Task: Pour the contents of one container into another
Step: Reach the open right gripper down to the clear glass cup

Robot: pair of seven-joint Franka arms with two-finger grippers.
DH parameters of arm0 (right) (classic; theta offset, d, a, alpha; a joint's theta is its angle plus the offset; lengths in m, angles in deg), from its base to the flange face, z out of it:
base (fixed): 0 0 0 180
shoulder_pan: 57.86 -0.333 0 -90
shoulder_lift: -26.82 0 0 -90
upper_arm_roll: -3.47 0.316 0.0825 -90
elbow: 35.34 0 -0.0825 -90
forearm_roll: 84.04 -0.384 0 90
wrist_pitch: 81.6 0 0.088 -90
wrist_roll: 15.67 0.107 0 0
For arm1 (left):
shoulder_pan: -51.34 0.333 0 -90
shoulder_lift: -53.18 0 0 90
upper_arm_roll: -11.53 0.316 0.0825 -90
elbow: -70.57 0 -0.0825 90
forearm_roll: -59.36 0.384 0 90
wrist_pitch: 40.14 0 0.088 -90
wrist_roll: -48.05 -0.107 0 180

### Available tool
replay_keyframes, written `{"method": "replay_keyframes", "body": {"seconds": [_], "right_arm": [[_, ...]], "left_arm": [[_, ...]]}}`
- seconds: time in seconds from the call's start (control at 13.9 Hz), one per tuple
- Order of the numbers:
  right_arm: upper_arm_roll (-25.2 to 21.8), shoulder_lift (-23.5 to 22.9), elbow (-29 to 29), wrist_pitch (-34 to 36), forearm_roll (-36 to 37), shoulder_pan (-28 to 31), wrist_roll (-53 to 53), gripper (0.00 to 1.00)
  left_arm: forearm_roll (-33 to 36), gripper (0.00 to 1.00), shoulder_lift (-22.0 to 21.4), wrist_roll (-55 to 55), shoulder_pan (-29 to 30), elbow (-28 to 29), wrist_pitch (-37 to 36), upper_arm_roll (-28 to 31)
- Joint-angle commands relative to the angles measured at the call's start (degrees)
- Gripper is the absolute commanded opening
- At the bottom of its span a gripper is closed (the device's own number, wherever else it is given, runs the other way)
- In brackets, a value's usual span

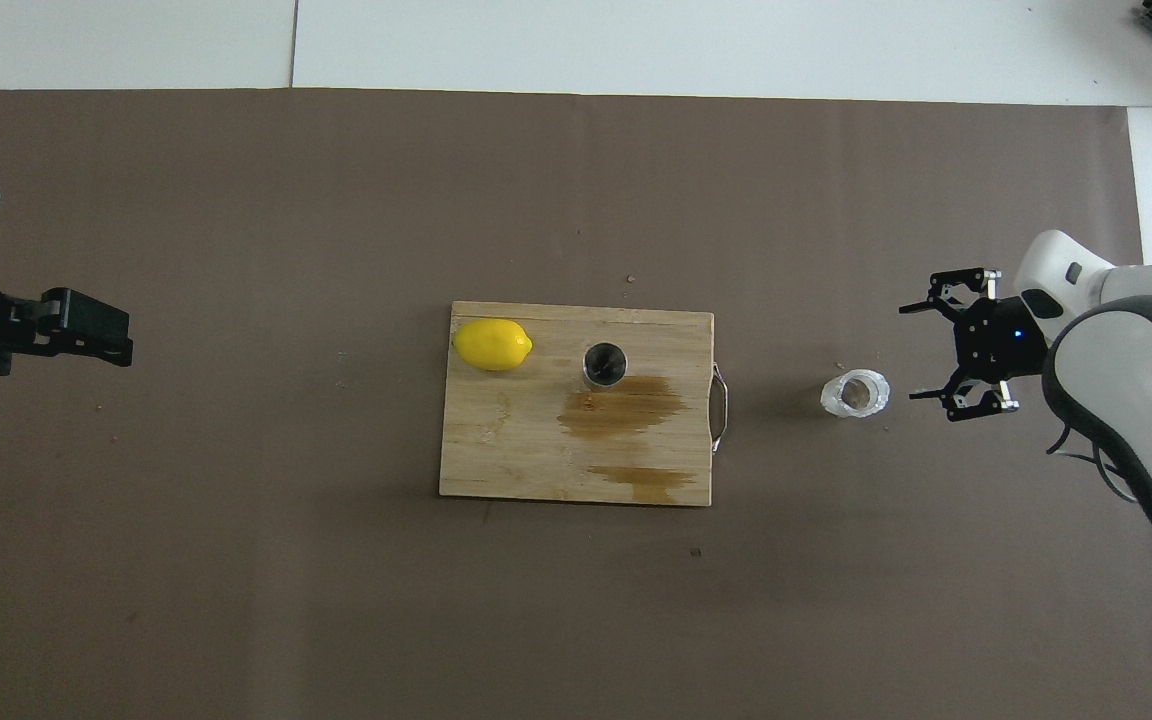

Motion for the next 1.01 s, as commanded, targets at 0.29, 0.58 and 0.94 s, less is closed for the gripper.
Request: {"method": "replay_keyframes", "body": {"seconds": [0.29,0.58,0.94], "right_arm": [[0.25,-1.86,4.13,-1.46,-1.93,-0.25,-4.73,1.00],[0.25,-1.95,7.12,-1.28,-2.01,0.97,-6.92,1.00],[0.25,-4.31,7.22,-2.69,-4.46,1.06,-10.16,1.00]], "left_arm": [[0.73,1.00,-0.87,0.14,-0.25,0.84,1.51,0.44],[0.73,1.00,-0.87,0.14,-0.25,0.85,1.42,0.44],[0.73,1.00,-0.87,0.23,-0.25,0.85,1.42,0.44]]}}
